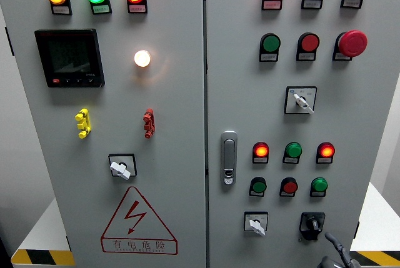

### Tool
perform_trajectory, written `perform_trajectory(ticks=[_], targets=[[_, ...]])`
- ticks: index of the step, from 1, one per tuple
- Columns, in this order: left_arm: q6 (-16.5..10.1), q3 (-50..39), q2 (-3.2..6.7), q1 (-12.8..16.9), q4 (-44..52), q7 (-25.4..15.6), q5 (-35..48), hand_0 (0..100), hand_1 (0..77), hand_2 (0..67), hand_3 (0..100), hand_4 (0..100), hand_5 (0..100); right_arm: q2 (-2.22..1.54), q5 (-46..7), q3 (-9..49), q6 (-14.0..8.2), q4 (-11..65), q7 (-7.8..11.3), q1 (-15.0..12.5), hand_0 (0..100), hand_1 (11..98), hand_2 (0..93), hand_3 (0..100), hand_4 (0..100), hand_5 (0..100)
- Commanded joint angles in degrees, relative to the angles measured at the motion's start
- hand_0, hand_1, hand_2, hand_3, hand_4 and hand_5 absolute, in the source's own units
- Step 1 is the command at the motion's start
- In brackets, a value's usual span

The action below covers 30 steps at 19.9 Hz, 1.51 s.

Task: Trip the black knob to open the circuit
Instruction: 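Raise the right hand up toward the black rotary knob, then grip the black knob with the right hand and twist it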

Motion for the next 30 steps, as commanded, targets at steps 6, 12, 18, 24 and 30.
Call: perform_trajectory(ticks=[6,12,18,24,30], targets=[[0.0,0.0,0.0,0.0,0.0,0.0,0.0,0,0.0,19.6,26,10,9,0.06,2.6,-1.2,0.0,0.1,-1.69,0.7,100,53.9,0.0,86,94,100],[0.0,0.0,0.0,0.0,0.0,0.0,0.0,0,0.0,19.6,26,10,9,0.06,2.9,-2.0,0.0,0.3,-2.13,0.7,100,52.6,0.0,87,94,100],[0.0,0.0,0.0,0.0,0.0,0.0,0.0,0,0.0,19.6,26,10,9,0.06,2.9,-2.7,0.1,0.7,-2.66,0.7,100,52.1,0.0,88,95,100],[0.0,0.0,0.0,0.0,0.0,0.0,0.0,0,0.0,19.6,26,10,9,0.06,3.2,-4.1,0.1,1.3,-3.45,0.7,100,51.3,0.0,89,97,100],[0.0,0.0,0.0,0.1,0.0,0.0,0.0,0,0.0,19.6,26,10,9,0.06,3.2,-4.3,0.1,1.6,-3.54,0.7,100,50.9,0.0,90,98,100]])
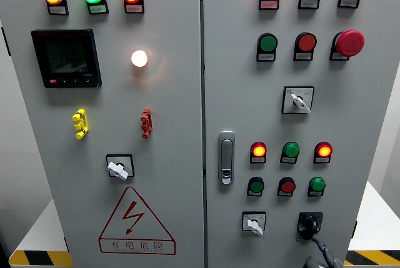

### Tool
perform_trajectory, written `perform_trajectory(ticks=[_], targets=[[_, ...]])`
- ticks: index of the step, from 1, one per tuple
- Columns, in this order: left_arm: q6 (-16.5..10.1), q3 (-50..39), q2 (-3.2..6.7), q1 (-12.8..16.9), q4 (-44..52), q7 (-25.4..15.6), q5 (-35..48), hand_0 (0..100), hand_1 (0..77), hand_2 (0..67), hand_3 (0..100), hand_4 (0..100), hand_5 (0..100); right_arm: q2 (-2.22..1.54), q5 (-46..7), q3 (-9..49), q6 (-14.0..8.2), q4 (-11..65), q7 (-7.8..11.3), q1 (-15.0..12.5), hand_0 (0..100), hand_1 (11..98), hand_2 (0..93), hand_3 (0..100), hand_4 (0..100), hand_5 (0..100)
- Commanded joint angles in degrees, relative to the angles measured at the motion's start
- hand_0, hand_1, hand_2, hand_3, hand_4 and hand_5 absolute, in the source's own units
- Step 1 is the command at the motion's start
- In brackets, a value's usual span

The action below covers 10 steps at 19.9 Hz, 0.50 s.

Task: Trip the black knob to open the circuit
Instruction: 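Grip the black knob with the right hand and twist it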

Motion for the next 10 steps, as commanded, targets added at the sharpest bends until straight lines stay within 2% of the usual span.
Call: perform_trajectory(ticks=[1,10], targets=[[0.0,0.0,0.0,0.1,0.0,0.0,0.0,0,0.0,19.6,26,10,9,0.0,0.0,-0.4,0.0,0.1,-0.01,0.0,100,50.9,0.0,90,98,100],[0.0,0.0,0.0,0.0,0.0,0.0,0.0,0,0.0,19.6,26,10,9,0.0,0.0,-0.7,0.2,0.6,-0.71,0.4,100,49.9,0.0,91,99,100]])
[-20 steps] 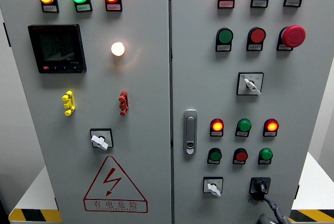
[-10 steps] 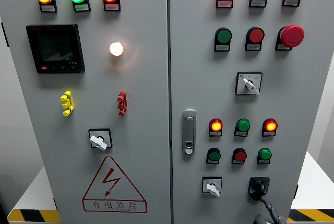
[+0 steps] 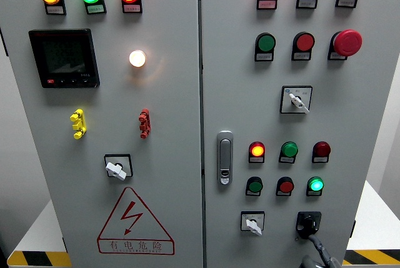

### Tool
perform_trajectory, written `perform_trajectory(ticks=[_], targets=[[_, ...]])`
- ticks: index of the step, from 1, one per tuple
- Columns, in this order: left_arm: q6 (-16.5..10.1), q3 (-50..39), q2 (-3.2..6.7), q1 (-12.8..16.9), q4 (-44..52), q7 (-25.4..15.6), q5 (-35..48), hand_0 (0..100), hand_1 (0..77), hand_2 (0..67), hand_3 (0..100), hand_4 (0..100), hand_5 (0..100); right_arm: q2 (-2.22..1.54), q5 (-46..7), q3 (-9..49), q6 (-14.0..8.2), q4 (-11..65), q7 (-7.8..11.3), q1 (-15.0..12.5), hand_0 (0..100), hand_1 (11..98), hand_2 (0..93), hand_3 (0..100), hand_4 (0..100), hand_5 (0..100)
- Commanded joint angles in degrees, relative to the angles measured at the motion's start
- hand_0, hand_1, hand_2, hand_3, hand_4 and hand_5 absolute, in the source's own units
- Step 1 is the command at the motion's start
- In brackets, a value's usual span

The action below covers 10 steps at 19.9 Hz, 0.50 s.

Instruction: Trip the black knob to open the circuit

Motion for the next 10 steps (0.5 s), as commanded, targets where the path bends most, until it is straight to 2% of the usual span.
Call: perform_trajectory(ticks=[1,4,5,6,7,9,10], targets=[[0.0,0.0,0.0,0.0,0.0,0.0,0.0,0,0.0,19.6,26,10,9,0.0,0.0,0.0,0.0,0.2,-0.03,0.0,100,49.9,0.0,91,99,100],[0.0,0.0,0.0,0.0,0.0,0.0,0.0,0,0.0,19.6,26,10,9,0.0,-0.1,0.0,-0.1,0.1,-0.03,0.0,100,49.6,0.0,91,99,100],[0.0,0.0,0.0,0.0,0.0,0.0,0.0,0,0.0,19.5,26,10,9,0.09,0.0,0.1,-0.1,0.1,-0.11,0.1,100,49.5,0.0,91,99,100],[0.0,0.0,0.0,0.0,0.0,0.0,0.0,0,0.0,19.5,26,10,9,0.44,0.0,0.3,-0.1,0.1,-0.11,0.1,100,49.1,0.0,91,99,100],[0.0,0.0,0.0,0.0,0.0,0.0,0.0,0,0.0,19.5,26,10,9,0.53,0.0,0.4,-0.1,-0.2,-0.03,0.1,100,48.9,0.0,91,99,100],[0.0,0.0,0.0,0.0,0.0,0.0,0.0,0,0.0,19.5,26,10,9,0.62,0.0,0.6,-0.1,-0.3,-0.03,0.0,100,48.3,0.0,91,99,100],[0.0,0.0,0.0,0.0,0.0,0.0,0.0,0,0.0,19.5,26,10,9,0.53,0.0,0.7,-0.1,-0.4,-0.11,0.0,100,48.2,0.0,91,99,100]])
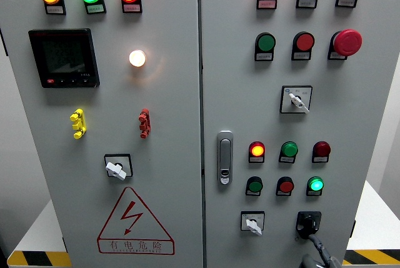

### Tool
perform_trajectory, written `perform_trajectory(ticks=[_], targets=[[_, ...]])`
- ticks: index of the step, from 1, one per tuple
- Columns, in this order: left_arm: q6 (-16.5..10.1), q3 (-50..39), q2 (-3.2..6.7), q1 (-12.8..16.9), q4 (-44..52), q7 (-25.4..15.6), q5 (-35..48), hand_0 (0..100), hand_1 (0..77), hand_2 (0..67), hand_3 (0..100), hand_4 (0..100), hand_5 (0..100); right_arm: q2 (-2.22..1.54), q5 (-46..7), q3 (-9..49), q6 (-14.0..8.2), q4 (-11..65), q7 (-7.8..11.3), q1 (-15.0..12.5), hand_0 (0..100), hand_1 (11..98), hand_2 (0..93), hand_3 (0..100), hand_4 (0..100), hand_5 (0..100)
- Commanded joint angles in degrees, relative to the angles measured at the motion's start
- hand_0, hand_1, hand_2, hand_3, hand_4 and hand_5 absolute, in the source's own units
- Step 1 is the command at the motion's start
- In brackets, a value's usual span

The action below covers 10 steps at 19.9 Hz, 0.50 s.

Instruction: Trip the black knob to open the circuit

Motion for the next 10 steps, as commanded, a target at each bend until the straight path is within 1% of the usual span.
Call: perform_trajectory(ticks=[1,4,5,8,9,10], targets=[[0.0,0.0,0.0,0.0,0.0,0.0,0.0,0,0.0,19.5,26,10,9,-0.12,0.0,0.3,-0.1,-0.3,-0.01,-0.1,100,48.1,0.0,91,99,100],[0.0,0.0,0.0,0.0,0.0,0.0,0.0,0,0.0,19.5,26,10,9,-0.2,0.1,0.7,-0.1,-0.6,-0.01,-0.1,100,48.1,0.0,92,99,100],[0.0,0.0,0.0,0.0,0.0,0.0,0.0,0,0.0,19.5,26,10,9,-0.38,0.1,0.8,-0.1,-0.6,-0.01,-0.1,100,48.0,0.0,92,99,100],[0.0,0.0,0.0,0.1,0.0,0.0,0.0,0,0.0,19.5,26,10,9,-0.64,0.1,1.7,-0.1,-0.6,-0.01,0.0,100,47.9,0.0,92,99,100],[0.0,0.0,0.0,0.0,0.0,0.0,0.0,0,0.0,19.5,26,10,9,-0.82,0.1,1.8,-0.1,-0.6,-0.01,0.0,100,47.9,0.0,92,99,100],[0.0,0.0,0.0,0.0,0.0,0.0,0.0,0,0.0,19.5,26,10,9,-1.08,0.1,2.3,-0.1,-0.6,-0.01,0.0,100,47.9,0.0,92,99,100]])
